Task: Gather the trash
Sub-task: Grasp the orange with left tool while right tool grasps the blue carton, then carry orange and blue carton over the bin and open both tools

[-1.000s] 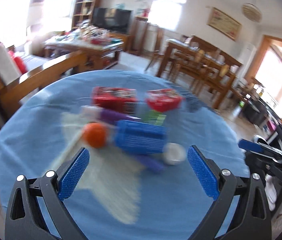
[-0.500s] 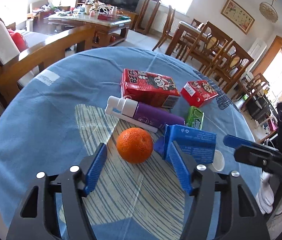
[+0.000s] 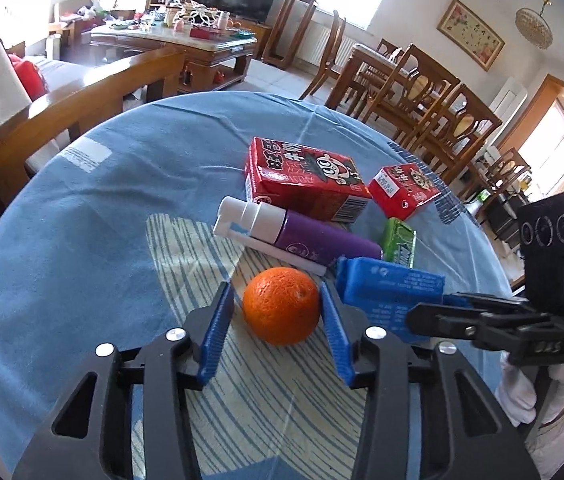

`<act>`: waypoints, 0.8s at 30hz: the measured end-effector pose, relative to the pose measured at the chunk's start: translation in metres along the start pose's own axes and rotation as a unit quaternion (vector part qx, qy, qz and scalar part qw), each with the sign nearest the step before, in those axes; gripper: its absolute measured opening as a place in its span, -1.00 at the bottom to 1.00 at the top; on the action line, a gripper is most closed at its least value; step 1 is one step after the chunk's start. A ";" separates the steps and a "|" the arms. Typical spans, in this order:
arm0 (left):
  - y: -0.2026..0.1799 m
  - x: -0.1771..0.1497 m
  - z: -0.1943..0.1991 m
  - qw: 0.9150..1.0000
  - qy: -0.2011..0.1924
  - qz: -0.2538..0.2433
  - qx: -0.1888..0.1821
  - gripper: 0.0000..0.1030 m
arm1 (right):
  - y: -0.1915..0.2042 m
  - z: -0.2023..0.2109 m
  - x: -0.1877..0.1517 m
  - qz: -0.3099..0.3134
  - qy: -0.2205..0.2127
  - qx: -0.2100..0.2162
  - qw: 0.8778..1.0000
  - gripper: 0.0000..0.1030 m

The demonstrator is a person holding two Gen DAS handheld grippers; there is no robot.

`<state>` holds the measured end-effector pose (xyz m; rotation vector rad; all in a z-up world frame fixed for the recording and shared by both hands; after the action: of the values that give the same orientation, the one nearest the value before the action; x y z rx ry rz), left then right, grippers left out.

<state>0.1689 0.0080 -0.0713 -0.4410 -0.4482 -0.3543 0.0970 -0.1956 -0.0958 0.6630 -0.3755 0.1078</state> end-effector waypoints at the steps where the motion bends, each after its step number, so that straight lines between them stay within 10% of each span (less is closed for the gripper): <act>1: -0.001 0.000 -0.001 1.000 0.003 -0.003 -0.007 -0.26 | 0.001 0.001 -0.001 0.000 -0.001 0.001 1.000 -0.38; 24: -0.046 -0.023 0.046 0.998 -0.041 -0.041 -0.026 -0.32 | 0.020 0.097 -0.039 0.018 -0.100 -0.016 0.995 -0.62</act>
<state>0.1151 -0.0038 -0.0300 -0.4895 -0.5401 -0.4295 0.0273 -0.2387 -0.0281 0.6362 -0.5822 0.0699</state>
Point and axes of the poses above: each gripper's, at about its wrist camera, not at the fingertips, and z roughly against the way its jaws point, y to its left, x to its top, the point moved 4 cm from there along -z, roughly the way its jaws point, and after that the axes turned 7 degrees about y, right-handed, at the moved point
